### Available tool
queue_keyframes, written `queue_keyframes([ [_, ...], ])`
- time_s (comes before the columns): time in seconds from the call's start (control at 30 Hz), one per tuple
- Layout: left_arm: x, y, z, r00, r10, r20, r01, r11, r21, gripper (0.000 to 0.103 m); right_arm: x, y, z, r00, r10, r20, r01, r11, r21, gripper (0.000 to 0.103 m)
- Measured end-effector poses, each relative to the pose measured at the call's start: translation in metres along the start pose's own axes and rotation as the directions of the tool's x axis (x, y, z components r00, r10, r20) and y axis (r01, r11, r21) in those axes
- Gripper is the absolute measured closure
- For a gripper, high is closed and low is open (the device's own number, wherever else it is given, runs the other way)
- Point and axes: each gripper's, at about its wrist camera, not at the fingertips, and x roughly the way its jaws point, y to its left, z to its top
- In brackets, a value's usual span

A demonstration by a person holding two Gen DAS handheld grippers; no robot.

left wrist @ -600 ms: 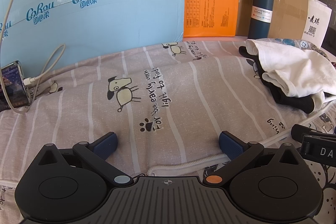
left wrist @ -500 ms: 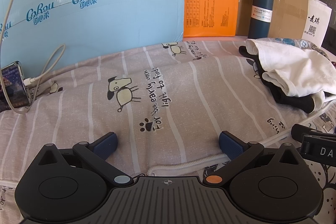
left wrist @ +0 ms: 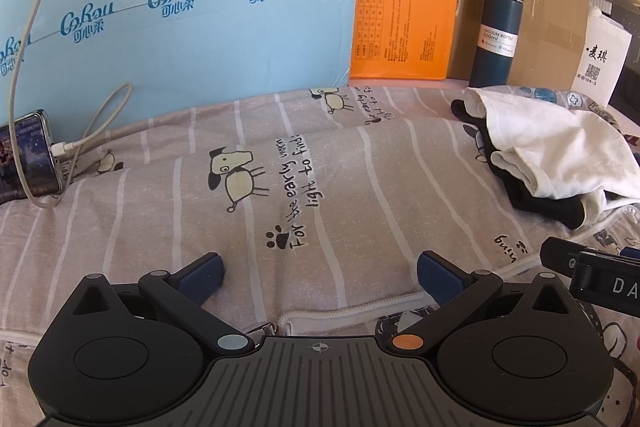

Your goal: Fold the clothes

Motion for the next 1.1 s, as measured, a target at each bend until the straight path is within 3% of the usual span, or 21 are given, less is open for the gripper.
queue_keyframes([
  [0.1, -0.008, 0.003, 0.001, 0.999, -0.009, 0.035, 0.010, 1.000, -0.024, 0.000, -0.010, -0.004, 0.000, 0.998, 0.041, 0.053, -0.044, 0.997, 0.060, 0.000],
  [0.2, -0.014, 0.002, 0.002, 0.998, 0.002, 0.060, -0.001, 1.000, -0.025, 0.000, -0.016, 0.001, 0.002, 0.997, 0.010, 0.075, -0.014, 0.999, 0.045, 0.000],
  [0.37, -0.023, 0.003, 0.005, 0.996, 0.009, 0.086, -0.006, 0.999, -0.035, 0.000, -0.012, 0.010, 0.003, 0.998, -0.062, 0.030, 0.062, 0.998, -0.012, 0.000],
  [0.47, -0.032, 0.004, 0.006, 0.994, 0.015, 0.109, -0.010, 0.999, -0.053, 0.000, -0.012, 0.012, 0.003, 0.997, -0.070, 0.012, 0.070, 0.997, -0.021, 0.000],
  [0.6, -0.048, -0.003, 0.010, 0.990, 0.026, 0.141, -0.026, 1.000, -0.007, 0.000, -0.014, 0.013, 0.004, 0.997, -0.075, 0.002, 0.075, 0.997, -0.008, 0.000],
  [0.77, -0.085, -0.004, 0.027, 0.986, 0.007, 0.169, -0.008, 1.000, 0.005, 0.000, -0.022, 0.026, 0.011, 0.997, -0.082, 0.015, 0.083, 0.993, -0.086, 0.000],
  [0.93, -0.135, 0.010, 0.056, 0.965, 0.063, 0.253, -0.054, 0.998, -0.044, 0.000, -0.051, 0.062, 0.029, 0.999, -0.038, 0.031, 0.043, 0.982, -0.185, 0.000],
  [1.03, -0.156, 0.028, 0.078, 0.958, 0.049, 0.283, -0.010, 0.991, -0.137, 0.000, -0.082, 0.098, 0.050, 0.999, 0.028, 0.047, -0.017, 0.974, -0.225, 0.000],
  [1.1, -0.167, 0.040, 0.090, 0.944, 0.101, 0.316, -0.039, 0.980, -0.195, 0.000, -0.101, 0.125, 0.063, 0.996, 0.080, 0.037, -0.068, 0.965, -0.254, 0.000],
])
